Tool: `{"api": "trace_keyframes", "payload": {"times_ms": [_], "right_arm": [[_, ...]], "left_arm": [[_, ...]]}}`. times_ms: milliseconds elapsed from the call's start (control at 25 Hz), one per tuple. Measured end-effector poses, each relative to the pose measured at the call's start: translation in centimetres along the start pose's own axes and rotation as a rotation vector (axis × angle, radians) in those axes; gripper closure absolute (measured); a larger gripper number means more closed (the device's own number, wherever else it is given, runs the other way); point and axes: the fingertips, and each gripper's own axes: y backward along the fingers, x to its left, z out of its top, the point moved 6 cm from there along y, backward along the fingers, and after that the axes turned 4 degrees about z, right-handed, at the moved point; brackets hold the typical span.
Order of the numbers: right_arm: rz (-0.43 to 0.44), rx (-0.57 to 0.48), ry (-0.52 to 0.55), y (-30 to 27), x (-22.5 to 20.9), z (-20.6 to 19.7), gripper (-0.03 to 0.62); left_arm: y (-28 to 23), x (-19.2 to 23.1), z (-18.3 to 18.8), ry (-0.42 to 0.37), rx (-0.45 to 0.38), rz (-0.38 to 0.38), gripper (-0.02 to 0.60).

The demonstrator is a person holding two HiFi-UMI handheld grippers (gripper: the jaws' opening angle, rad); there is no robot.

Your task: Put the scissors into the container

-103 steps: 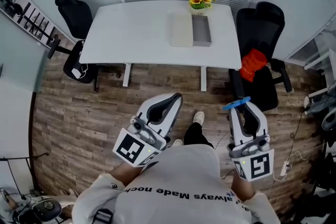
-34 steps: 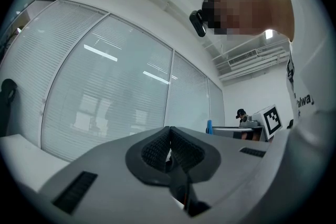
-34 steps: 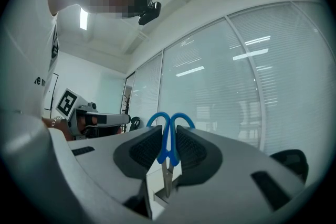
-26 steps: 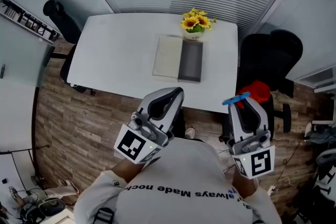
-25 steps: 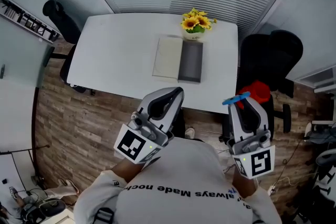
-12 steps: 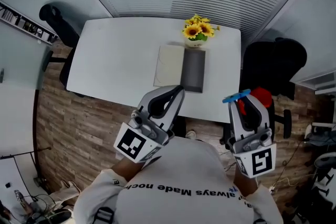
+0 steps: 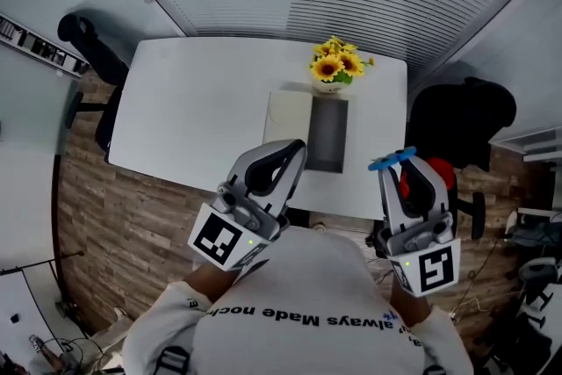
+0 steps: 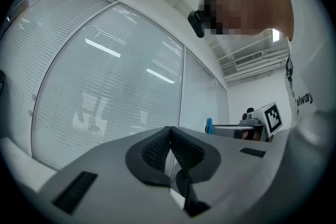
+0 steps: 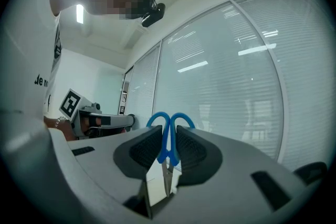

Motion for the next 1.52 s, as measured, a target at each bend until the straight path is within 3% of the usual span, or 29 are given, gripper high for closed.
{"api": "trace_keyframes", "payload": {"times_ms": [880,1520], "right_arm": [[-0.035,0.045,-0.001,-10.0,-2.9,-0.3,0.500],[-0.066,0.077,-0.014,-11.7,-2.7,-1.3,0.502]], "left_arm": [[-5.2,10.1,-0.5,0.028,0.001,-0.026,0.561],[-5.7,12.0,-1.9,0.061,0.045,-0.061,0.561]]}}
